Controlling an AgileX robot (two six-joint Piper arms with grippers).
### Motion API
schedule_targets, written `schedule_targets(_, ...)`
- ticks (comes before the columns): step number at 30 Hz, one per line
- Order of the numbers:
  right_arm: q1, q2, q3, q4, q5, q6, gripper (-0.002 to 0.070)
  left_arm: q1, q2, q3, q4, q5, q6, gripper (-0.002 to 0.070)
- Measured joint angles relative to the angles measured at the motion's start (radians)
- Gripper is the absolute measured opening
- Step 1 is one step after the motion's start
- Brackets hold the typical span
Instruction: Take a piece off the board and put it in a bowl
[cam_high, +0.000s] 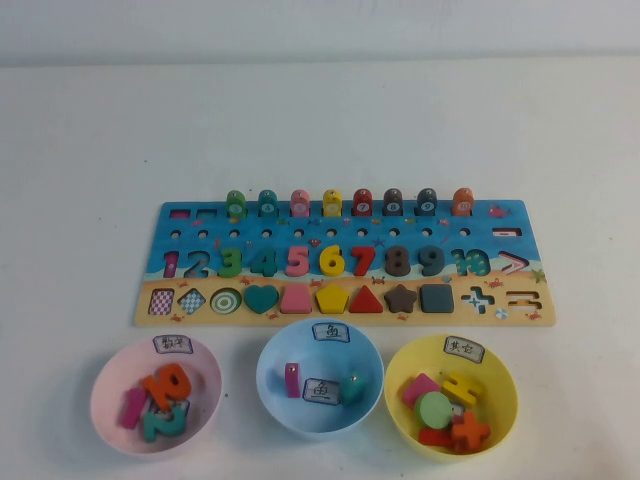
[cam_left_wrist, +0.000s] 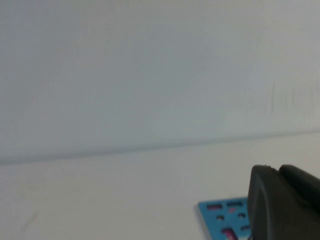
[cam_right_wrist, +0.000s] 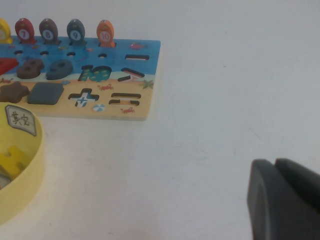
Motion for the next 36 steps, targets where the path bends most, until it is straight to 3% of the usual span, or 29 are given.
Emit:
schedule_targets(12, 0.0, 0.0, 0.0, 0.0, 0.0, 0.0, -0.0017, 0.078, 0.0, 0.002, 0.037, 0.448, -0.009, -0.0003)
schedule_targets(36, 0.0, 0.0, 0.0, 0.0, 0.0, 0.0, -0.0017, 0.078, 0.0, 0.002, 0.045, 0.466, -0.01, -0.0003)
